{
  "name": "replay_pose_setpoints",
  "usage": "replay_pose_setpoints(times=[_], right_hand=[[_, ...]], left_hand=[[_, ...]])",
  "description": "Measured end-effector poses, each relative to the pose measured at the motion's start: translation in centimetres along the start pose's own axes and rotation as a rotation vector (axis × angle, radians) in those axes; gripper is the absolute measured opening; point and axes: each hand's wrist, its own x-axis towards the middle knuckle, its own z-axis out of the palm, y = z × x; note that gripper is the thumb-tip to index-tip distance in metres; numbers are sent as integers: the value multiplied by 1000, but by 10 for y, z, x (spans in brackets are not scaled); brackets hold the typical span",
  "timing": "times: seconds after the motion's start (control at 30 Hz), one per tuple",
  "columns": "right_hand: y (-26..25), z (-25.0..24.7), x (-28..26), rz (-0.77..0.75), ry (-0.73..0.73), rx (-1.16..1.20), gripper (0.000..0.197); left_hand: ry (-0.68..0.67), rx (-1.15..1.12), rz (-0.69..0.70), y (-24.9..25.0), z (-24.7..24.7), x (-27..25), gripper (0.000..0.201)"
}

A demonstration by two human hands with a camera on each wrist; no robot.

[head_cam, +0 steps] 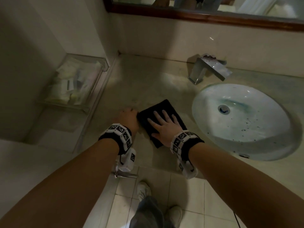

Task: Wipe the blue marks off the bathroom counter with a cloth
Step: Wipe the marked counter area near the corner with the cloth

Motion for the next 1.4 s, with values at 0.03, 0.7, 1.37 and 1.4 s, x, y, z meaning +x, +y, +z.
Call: replay_pose_setpoints(times=[0.03, 0.7, 1.37, 1.4], right_hand=[[0, -4, 7, 14, -3, 6, 64], [33, -84, 121, 185, 26, 179, 63], [91, -33, 38, 338, 109, 263, 59], [93, -26, 31, 334, 113, 277, 58]], left_hand=[[13, 3, -12, -1, -1, 3, 39], [-121, -16, -9, -8, -36, 57, 79], [-126, -14, -62, 6, -32, 38, 72], [-107, -10, -58, 9, -30, 35, 64]])
